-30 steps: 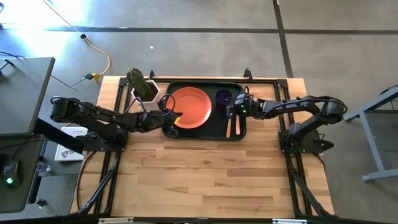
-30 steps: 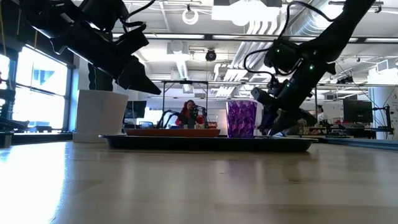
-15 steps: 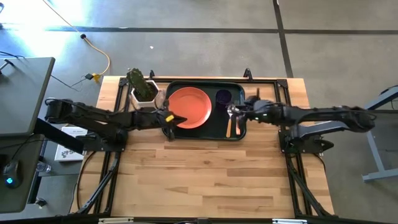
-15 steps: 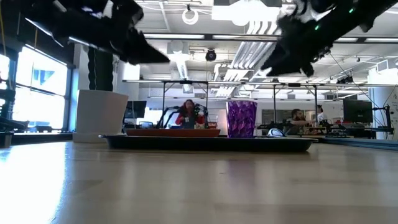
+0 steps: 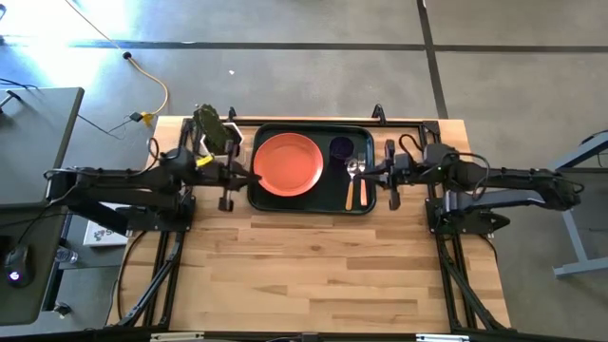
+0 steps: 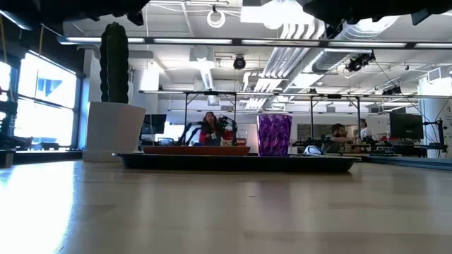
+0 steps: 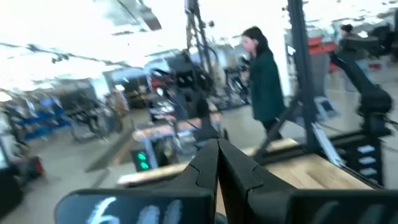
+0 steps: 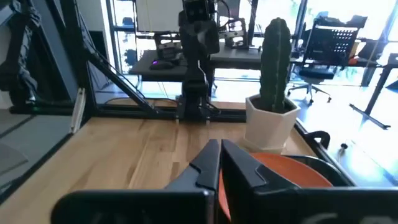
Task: Pick and place plate/cup/fork/spoon on tray
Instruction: Return to Home Position
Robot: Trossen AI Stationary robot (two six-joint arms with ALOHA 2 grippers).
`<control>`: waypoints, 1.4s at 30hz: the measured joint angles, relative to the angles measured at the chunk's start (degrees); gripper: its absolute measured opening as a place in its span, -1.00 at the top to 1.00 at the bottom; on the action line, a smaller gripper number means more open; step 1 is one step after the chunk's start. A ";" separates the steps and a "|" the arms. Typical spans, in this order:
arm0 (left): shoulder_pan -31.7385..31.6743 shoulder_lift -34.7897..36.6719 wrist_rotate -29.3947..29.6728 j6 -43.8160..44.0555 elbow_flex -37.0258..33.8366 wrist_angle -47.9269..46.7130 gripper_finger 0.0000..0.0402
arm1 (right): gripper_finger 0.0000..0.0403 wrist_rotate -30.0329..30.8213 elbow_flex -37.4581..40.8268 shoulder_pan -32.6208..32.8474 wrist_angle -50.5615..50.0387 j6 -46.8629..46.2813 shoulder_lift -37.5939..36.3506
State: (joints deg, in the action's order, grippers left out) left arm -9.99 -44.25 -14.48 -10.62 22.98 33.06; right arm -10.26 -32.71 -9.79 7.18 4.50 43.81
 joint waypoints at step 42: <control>-16.62 26.31 -1.18 18.10 -22.36 -0.23 1.00 | 1.00 -9.09 29.99 -3.22 9.95 -3.99 -35.30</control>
State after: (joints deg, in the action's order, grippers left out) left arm -26.62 -17.94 -15.66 7.48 0.62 32.82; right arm -19.35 -2.72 -13.02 17.13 0.51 8.51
